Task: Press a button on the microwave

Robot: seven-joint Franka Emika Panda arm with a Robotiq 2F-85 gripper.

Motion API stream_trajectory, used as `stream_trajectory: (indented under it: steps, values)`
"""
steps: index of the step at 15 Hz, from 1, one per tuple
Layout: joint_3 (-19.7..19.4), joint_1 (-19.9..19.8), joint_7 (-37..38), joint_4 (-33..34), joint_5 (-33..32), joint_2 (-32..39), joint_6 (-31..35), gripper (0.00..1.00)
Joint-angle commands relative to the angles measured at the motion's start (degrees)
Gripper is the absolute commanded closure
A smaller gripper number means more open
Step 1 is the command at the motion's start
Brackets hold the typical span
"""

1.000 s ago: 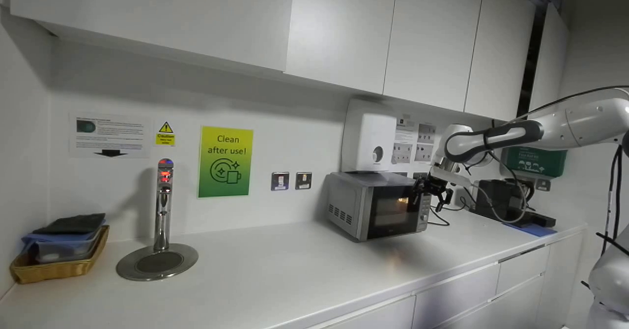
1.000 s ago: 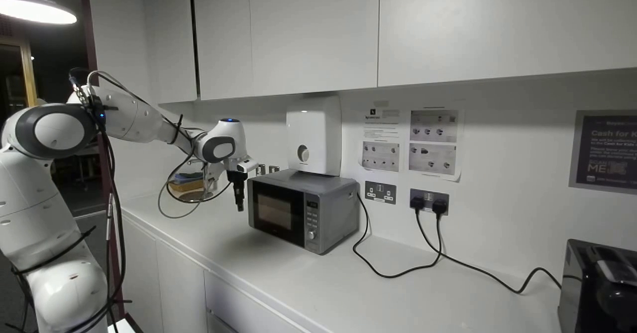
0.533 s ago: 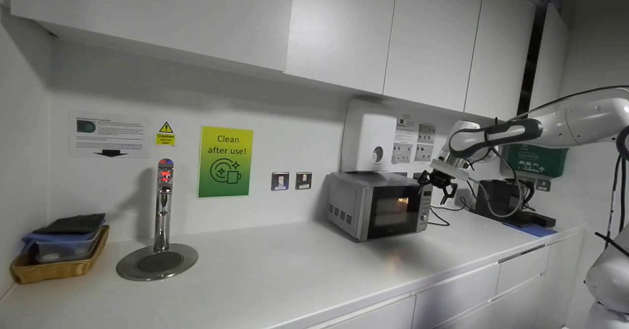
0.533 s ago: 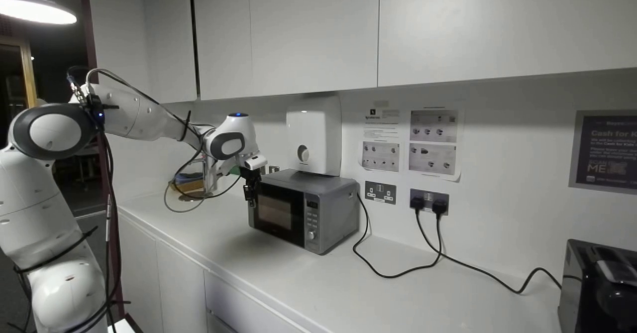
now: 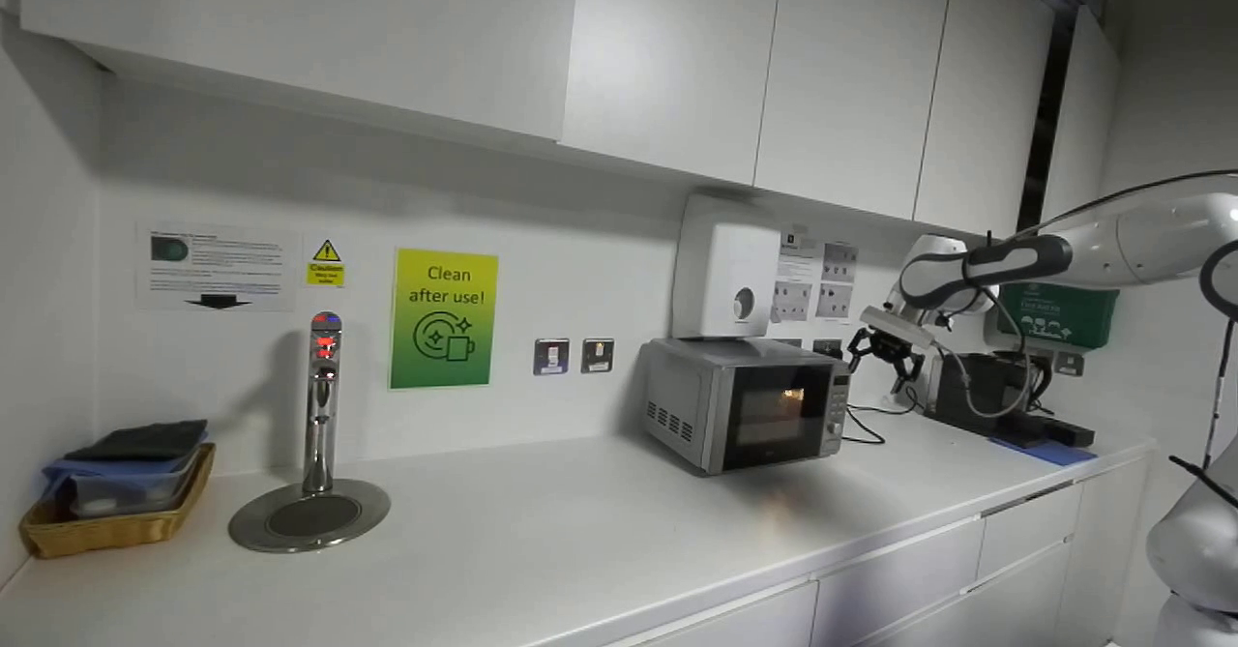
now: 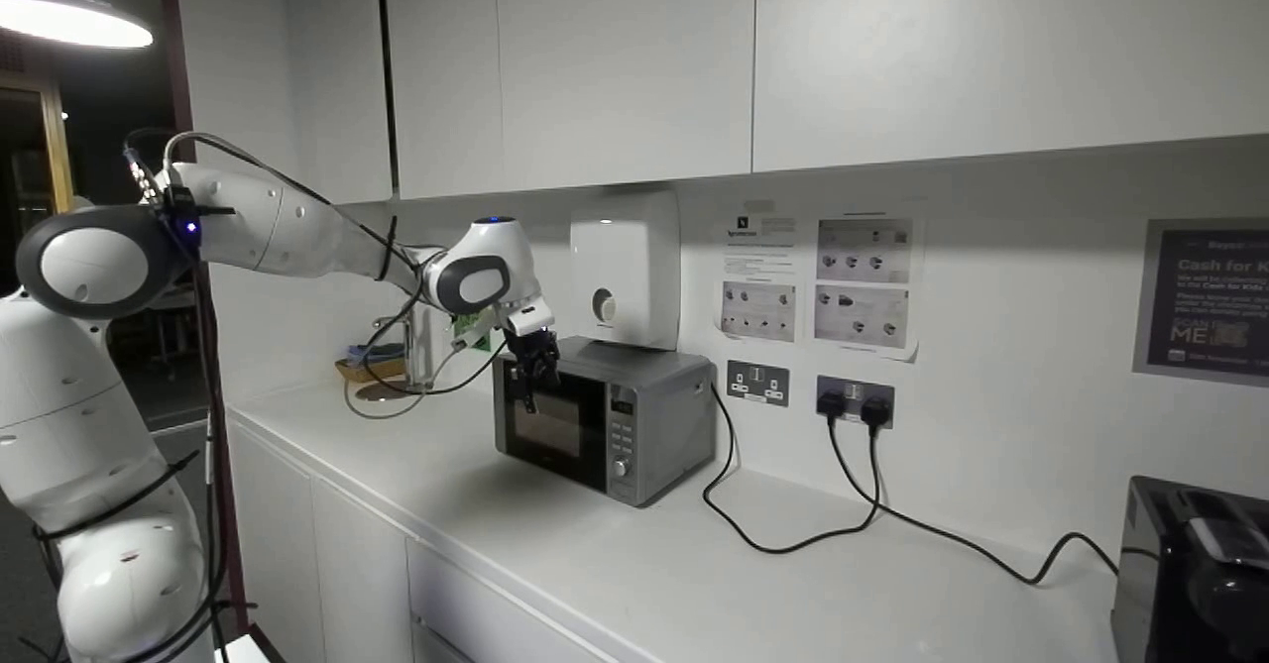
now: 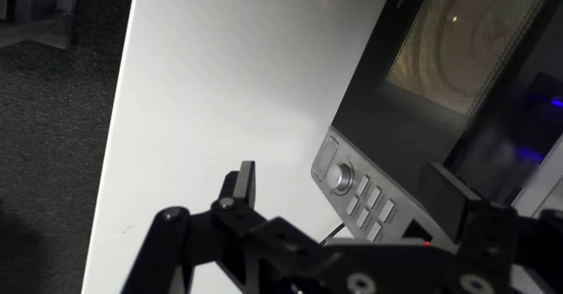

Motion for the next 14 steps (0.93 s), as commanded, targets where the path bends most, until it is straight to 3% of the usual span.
stream_trajectory:
  steps: [1,12,13,14]
  values:
    - [-0.9,-1.7,5.1,2.5,-3.6,2.0,-0.8,0.0]
    - [-2.6,-1.8,11.2,4.9,-7.1,6.0,-1.3,0.0]
    - [-2.7,-1.7,11.7,5.2,-7.5,6.3,-1.2,0.1]
    - [-2.9,-1.5,11.5,5.5,-7.2,6.6,-1.1,0.28]
